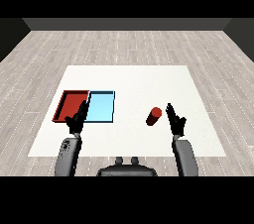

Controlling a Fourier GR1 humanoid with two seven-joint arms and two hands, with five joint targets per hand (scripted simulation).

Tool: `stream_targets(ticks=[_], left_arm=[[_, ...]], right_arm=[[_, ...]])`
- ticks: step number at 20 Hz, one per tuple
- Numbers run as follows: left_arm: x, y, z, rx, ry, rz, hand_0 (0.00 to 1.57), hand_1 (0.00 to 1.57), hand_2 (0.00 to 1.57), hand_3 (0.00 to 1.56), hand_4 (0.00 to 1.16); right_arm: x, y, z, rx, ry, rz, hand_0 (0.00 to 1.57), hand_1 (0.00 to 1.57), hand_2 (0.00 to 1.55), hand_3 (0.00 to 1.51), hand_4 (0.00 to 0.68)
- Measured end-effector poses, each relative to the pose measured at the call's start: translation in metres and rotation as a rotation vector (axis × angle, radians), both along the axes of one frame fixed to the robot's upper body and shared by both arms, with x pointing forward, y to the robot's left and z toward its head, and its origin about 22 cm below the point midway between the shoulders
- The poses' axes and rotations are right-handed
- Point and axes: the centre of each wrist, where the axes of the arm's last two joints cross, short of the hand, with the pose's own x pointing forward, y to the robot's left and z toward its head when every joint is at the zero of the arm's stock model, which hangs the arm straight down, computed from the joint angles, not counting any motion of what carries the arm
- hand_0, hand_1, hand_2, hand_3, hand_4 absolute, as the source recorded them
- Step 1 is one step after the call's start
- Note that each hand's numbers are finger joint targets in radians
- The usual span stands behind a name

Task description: Pick the red can and put it in the red box

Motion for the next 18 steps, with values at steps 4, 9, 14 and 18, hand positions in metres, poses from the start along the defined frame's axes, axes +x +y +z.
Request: stream_targets(ticks=[4,9,14,18], left_arm=[[-0.001,0.002,-0.001,0.015,-0.004,0.011,0.00,0.00,0.00,0.00,0.00],[0.001,0.002,0.012,-0.002,-0.195,0.023,0.00,0.00,0.00,0.00,0.00],[-0.005,0.003,0.009,-0.025,-0.336,0.025,0.00,0.00,0.00,0.00,0.00],[-0.009,0.005,-0.002,-0.032,-0.375,0.029,0.00,0.00,0.00,0.00,0.00]], right_arm=[[-0.007,-0.020,0.003,-0.006,-0.016,0.005,0.00,0.00,0.00,0.00,0.000],[-0.011,-0.040,0.017,0.063,-0.175,0.057,0.00,0.00,0.00,0.00,0.000],[-0.018,-0.057,0.011,0.126,-0.288,0.105,0.00,0.00,0.00,0.00,0.000],[-0.026,-0.065,0.015,0.135,-0.320,0.120,0.00,0.00,0.00,0.00,0.000]])
